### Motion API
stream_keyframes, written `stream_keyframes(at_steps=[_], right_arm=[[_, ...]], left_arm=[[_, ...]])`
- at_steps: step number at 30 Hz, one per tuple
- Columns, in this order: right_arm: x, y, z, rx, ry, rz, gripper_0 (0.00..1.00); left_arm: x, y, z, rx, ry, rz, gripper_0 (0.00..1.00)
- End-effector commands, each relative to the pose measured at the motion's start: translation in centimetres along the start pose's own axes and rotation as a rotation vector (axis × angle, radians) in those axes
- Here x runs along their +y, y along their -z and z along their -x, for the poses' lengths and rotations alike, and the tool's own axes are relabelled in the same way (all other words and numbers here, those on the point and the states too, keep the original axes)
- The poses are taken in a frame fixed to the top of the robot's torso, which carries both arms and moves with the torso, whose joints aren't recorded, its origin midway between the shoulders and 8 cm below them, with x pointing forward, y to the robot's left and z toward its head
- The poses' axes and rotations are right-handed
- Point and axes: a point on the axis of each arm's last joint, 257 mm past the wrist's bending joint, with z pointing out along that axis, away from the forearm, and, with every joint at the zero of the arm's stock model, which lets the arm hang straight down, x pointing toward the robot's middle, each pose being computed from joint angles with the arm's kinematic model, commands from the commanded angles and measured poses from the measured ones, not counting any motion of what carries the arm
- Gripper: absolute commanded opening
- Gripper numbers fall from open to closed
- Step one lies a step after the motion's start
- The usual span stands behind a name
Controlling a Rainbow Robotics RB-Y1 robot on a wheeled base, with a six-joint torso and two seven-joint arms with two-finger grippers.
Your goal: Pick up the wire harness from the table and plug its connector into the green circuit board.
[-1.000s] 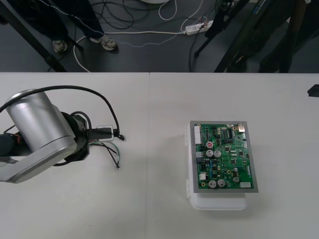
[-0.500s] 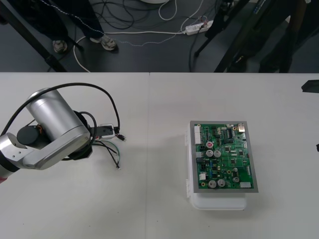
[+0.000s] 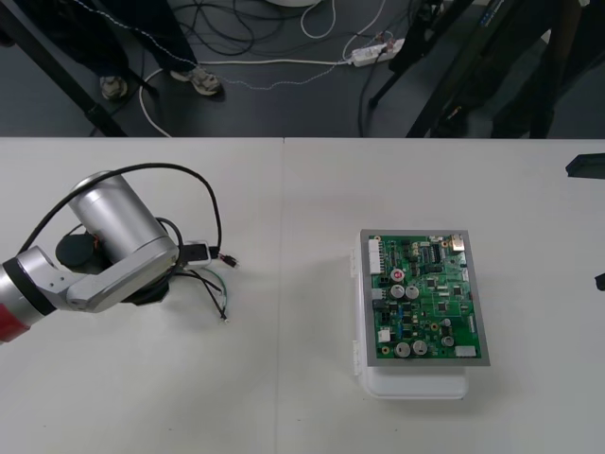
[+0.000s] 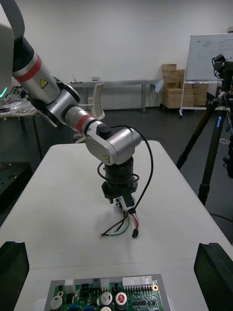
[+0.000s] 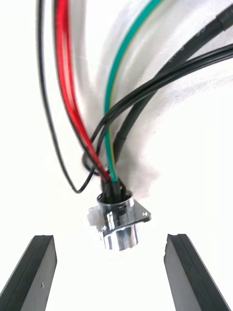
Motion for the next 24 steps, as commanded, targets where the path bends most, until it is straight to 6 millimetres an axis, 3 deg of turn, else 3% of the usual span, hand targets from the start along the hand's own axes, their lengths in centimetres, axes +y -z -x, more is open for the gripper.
stream_keyframes(at_steps=[1, 7, 24], right_arm=[[-0.2, -0.1, 0.3, 0.030, 0.044, 0.027, 1.00], [-0.2, -0.1, 0.3, 0.030, 0.044, 0.027, 1.00], [-0.2, -0.1, 0.3, 0.030, 0.044, 0.027, 1.00]], left_arm=[[1.3, 0.6, 3.6, -0.070, 0.046, 0.039, 0.65], [1.3, -0.1, 4.4, -0.084, 0.047, 0.033, 0.65], [1.4, -0.4, 3.9, -0.075, 0.041, 0.033, 0.65]])
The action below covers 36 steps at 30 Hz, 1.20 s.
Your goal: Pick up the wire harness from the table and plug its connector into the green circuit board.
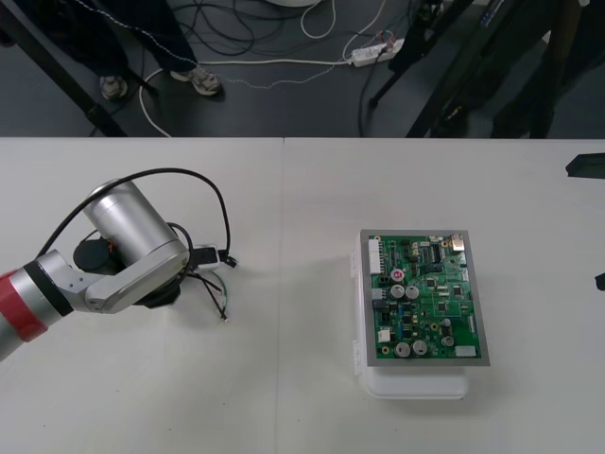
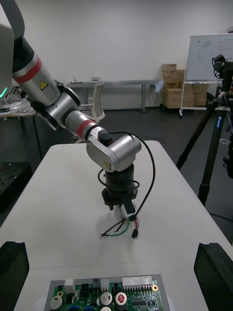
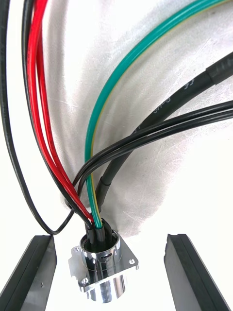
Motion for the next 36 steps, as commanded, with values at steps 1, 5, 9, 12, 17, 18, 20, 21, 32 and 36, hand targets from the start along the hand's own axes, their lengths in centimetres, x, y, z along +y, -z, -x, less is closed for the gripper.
stream_keyframes(at_steps=[1, 5, 9, 12, 17, 18, 20, 21, 32, 36], right_arm=[[-0.2, -0.1, 0.2, 0.030, 0.044, 0.027, 1.00], [-0.2, -0.1, 0.2, 0.030, 0.044, 0.027, 1.00], [-0.2, -0.1, 0.2, 0.030, 0.044, 0.027, 1.00], [-0.2, -0.1, 0.2, 0.030, 0.044, 0.027, 1.00], [-0.2, -0.1, 0.2, 0.030, 0.044, 0.027, 1.00], [-0.2, -0.1, 0.2, 0.030, 0.044, 0.027, 1.00], [-0.2, -0.1, 0.2, 0.030, 0.044, 0.027, 1.00], [-0.2, -0.1, 0.2, 0.030, 0.044, 0.027, 1.00], [0.1, 0.4, -2.1, -0.036, -0.062, -0.033, 1.00], [0.1, 0.4, -2.1, -0.036, -0.062, -0.033, 1.00]], left_arm=[[1.9, 1.1, 2.4, -0.053, 0.022, 0.053, 0.65], [2.1, 1.1, 2.1, -0.049, 0.026, 0.054, 0.65], [2.2, 1.1, 1.8, -0.045, 0.027, 0.056, 0.65], [2.3, 0.9, 1.5, -0.037, 0.034, 0.056, 0.65], [2.4, 0.4, 1.0, -0.027, 0.045, 0.054, 0.65], [2.5, 0.3, 0.9, -0.026, 0.047, 0.054, 0.65], [2.8, -0.1, 0.8, -0.031, 0.056, 0.058, 0.65], [2.9, -0.3, 0.8, -0.035, 0.057, 0.060, 0.65], [3.0, -0.6, 0.9, -0.042, 0.051, 0.063, 0.40], [2.9, -0.6, 1.2, -0.046, 0.046, 0.062, 0.00]])
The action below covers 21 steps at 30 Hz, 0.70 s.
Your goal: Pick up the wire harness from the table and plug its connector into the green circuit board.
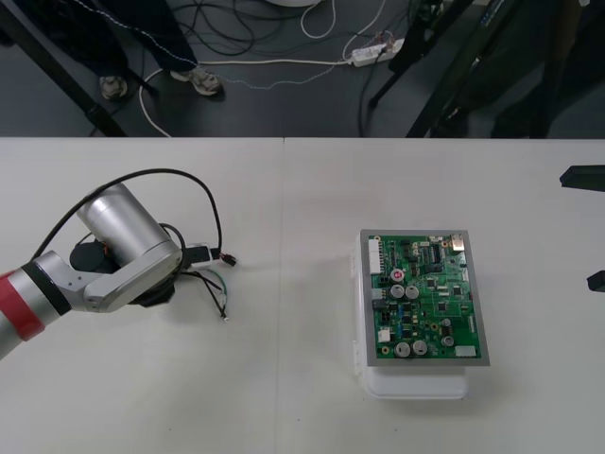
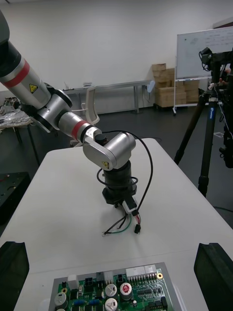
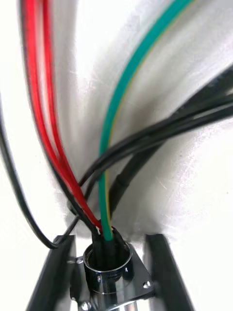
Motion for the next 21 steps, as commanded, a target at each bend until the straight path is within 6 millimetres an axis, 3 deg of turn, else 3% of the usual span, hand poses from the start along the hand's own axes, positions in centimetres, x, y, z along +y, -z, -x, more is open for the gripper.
stream_keyframes(at_steps=[1, 8, 15, 21], right_arm=[[0.5, -0.2, -0.3, -0.014, 0.015, 0.007, 1.00], [0.5, -0.2, -0.3, -0.014, 0.015, 0.007, 1.00], [0.5, -0.2, -0.3, -0.014, 0.015, 0.007, 1.00], [0.5, -0.2, -0.3, -0.014, 0.015, 0.007, 1.00]], left_arm=[[2.1, 1.2, 2.2, -0.050, 0.011, 0.054, 0.00], [2.3, 1.4, 2.6, -0.056, 0.012, 0.058, 0.00], [4.3, 2.4, 3.4, -0.101, 0.039, 0.085, 0.00], [6.8, 5.8, 5.2, -0.205, 0.078, 0.118, 0.00]])
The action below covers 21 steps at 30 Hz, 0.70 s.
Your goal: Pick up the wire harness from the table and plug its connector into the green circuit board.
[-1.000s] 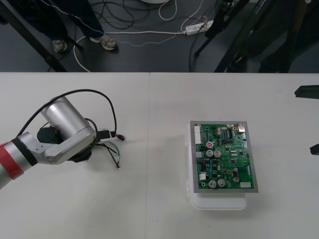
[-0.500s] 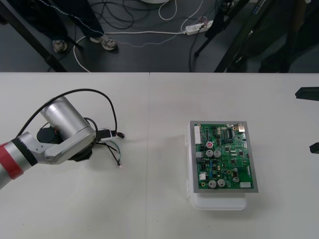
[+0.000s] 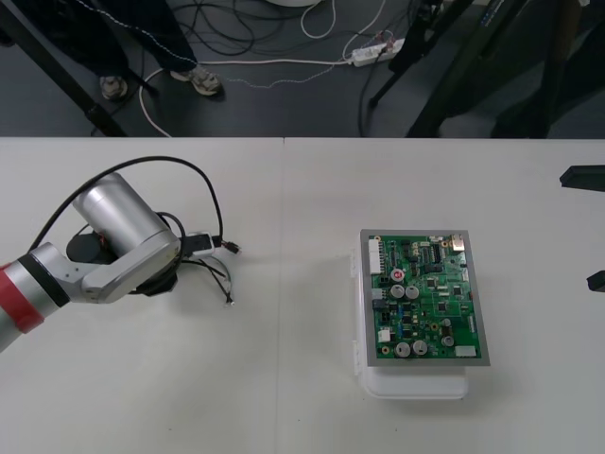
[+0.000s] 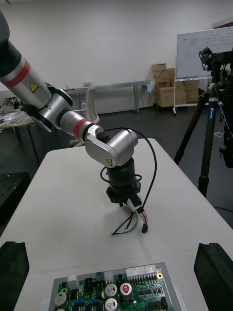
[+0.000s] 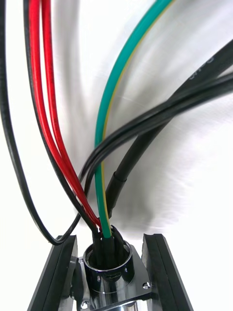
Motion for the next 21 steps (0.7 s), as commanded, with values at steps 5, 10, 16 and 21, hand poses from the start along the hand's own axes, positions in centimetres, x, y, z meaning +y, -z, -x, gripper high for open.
stream_keyframes(at_steps=[5, 10, 16, 21], right_arm=[[0.5, -0.2, -0.3, -0.014, 0.015, 0.007, 1.00], [0.5, -0.2, -0.3, -0.014, 0.015, 0.007, 1.00], [0.5, -0.2, -0.3, -0.014, 0.015, 0.007, 1.00], [0.5, -0.2, -0.3, -0.014, 0.015, 0.007, 1.00]], left_arm=[[5.9, 7.7, 6.4, -0.269, 0.077, 0.077, 0.00], [6.5, 11.6, 8.4, -0.381, 0.083, 0.082, 0.00], [7.8, 16.5, 9.4, -0.532, 0.137, 0.084, 0.00], [8.9, 20.2, 9.3, -0.627, 0.154, 0.137, 0.00]])
